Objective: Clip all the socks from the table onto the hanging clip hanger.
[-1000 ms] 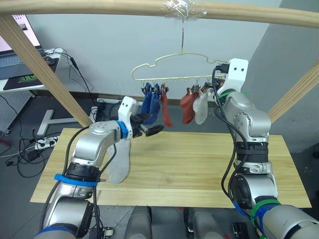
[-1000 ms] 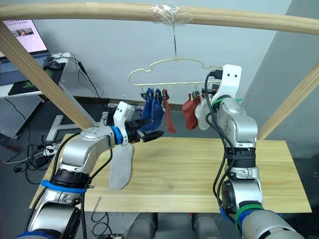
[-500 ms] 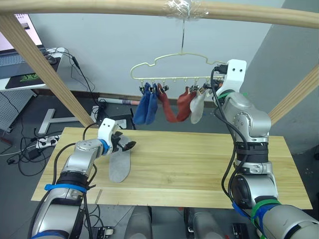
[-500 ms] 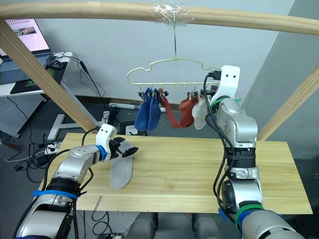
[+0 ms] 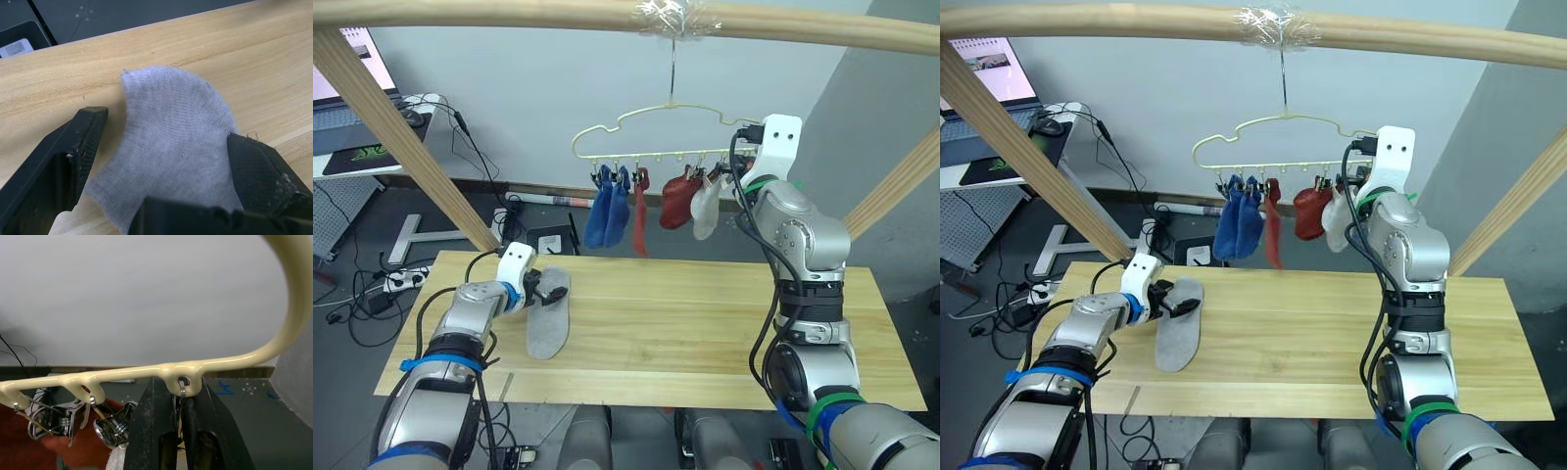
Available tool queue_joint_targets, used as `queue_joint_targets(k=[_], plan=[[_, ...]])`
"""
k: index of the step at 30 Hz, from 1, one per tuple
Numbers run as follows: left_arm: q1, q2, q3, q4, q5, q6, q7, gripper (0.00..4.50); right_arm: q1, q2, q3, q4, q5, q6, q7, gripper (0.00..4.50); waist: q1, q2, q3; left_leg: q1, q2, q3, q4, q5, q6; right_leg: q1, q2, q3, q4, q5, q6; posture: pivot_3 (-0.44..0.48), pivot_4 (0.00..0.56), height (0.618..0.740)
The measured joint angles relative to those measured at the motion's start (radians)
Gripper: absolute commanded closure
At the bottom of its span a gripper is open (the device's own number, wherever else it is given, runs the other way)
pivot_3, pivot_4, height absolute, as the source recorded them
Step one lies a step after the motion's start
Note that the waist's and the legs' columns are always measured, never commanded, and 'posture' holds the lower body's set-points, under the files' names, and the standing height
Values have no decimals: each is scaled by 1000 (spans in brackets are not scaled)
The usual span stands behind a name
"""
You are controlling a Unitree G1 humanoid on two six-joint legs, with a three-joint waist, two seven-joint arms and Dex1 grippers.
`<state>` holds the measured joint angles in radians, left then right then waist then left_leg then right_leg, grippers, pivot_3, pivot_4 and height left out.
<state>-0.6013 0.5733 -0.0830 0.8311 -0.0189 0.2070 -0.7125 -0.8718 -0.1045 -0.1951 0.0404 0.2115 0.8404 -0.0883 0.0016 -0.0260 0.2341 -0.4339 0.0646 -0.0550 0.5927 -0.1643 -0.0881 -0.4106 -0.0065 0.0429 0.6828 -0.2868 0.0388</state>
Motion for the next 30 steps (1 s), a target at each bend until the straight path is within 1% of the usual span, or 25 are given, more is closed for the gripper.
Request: queue_joint_targets(k=[2, 4, 10, 12, 15, 16, 21, 23, 25, 28, 30], plan=[[-3, -1, 0, 5, 4, -1, -5, 434, 0, -2, -1, 0, 0, 0, 0, 4500, -1, 0, 0, 0, 0, 0, 0, 0, 0, 0, 0, 0, 0, 0, 0, 102, 209, 740], [-6, -7, 0, 9, 6, -2, -10, 896, 0, -4, -1, 0, 0, 1, 0, 4500, -1, 0, 0, 0, 0, 0, 0, 0, 0, 0, 0, 0, 0, 0, 0, 102, 209, 740], [-10, -12, -1, 13, 22, -15, -21, 2707, 0, -4, -1, -7, 1, 5, 0, 4500, -3, 0, 0, 1, 0, 0, 0, 0, 0, 0, 0, 0, 1, 0, 0, 97, 212, 740], [-10, -12, -1, 13, 25, -18, -22, 3391, 0, -4, -1, -7, 2, 6, 0, 4500, -4, 0, 0, 1, 0, 0, 0, 0, 0, 0, 0, 0, 1, 0, 0, 97, 212, 740], [-9, -12, -1, 14, 27, -19, -24, 4276, 0, -4, -1, -7, 5, 6, 0, 4500, -4, 0, 0, 1, 0, 0, 0, 0, 0, 0, 0, 0, 1, 0, 0, 103, 213, 740], [-8, -12, -1, 13, 28, -20, -26, 4446, 0, -4, -1, -7, 5, 6, 0, 4500, -4, 0, 0, 1, 0, 0, 0, 0, 0, 0, 0, 0, 1, 0, 0, 103, 213, 740], [20, -18, 7, -35, 18, -10, -57, 4446, 0, -4, 0, -7, 6, 9, 0, 4500, -3, 0, 0, 1, 0, 0, 0, 0, 0, 0, 0, 0, 1, 0, 0, 105, 213, 740], [67, -42, 13, -122, -29, 33, -120, 4446, 0, -4, 0, -8, 6, 11, 2, 4500, -3, 0, 0, 0, 0, 0, 0, 0, 0, 0, 0, 0, 0, 0, 0, 105, 213, 740], [108, -88, 12, -239, -94, 106, -174, 4446, 0, -4, 4, -8, 7, 18, 5, 4500, 0, 0, 0, -1, 0, 0, 0, 0, 0, 0, 0, 0, 0, 0, 0, 103, 213, 740], [112, -112, 13, -395, -163, 198, -204, 4446, 0, -2, 19, -8, 7, 28, 17, 4500, -3, 0, 0, -1, 0, -1, 0, 0, 0, 0, 0, -1, 1, 0, 0, 104, 213, 740], [90, -119, 14, -484, -201, 250, -219, 4446, 0, -2, 20, -11, 7, 36, 22, 4500, -4, 0, 0, 0, 0, -1, 0, 0, 0, 0, 0, 0, 1, 0, 0, 101, 213, 740]])
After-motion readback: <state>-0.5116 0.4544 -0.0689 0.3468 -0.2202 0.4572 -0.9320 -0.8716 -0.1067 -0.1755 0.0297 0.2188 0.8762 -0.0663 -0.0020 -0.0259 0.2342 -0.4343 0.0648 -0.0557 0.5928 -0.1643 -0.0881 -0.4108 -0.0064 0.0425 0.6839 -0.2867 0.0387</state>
